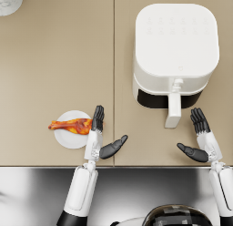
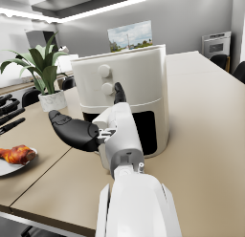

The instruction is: Pick up the drumstick and place it into the air fryer

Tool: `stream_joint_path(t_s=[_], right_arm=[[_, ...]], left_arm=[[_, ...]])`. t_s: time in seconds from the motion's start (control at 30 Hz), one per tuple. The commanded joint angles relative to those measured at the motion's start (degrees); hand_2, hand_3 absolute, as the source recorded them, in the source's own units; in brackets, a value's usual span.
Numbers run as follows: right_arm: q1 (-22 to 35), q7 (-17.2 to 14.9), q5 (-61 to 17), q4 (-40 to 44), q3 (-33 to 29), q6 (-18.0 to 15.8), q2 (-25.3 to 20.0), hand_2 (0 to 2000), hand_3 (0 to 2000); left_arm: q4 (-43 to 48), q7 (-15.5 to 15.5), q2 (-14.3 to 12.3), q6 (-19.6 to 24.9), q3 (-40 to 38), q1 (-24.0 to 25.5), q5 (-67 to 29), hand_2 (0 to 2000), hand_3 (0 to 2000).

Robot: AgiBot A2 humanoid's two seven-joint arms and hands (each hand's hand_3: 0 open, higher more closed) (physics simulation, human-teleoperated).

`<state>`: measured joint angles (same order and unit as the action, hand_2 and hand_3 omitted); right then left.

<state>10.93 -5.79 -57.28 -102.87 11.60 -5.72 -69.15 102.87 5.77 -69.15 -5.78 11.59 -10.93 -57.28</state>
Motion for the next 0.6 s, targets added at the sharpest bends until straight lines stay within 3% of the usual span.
stream_joint_path(t_s=[0.03,0.6], right_arm=[[0.0,0.0,0.0,0.0,0.0,0.0,0.0,0,0],[0.0,0.0,0.0,0.0,0.0,0.0,0.0,0,0]], left_arm=[[0.0,0.0,0.0,0.0,0.0,0.0,0.0,0,0],[0.0,0.0,0.0,0.0,0.0,0.0,0.0,0,0]])
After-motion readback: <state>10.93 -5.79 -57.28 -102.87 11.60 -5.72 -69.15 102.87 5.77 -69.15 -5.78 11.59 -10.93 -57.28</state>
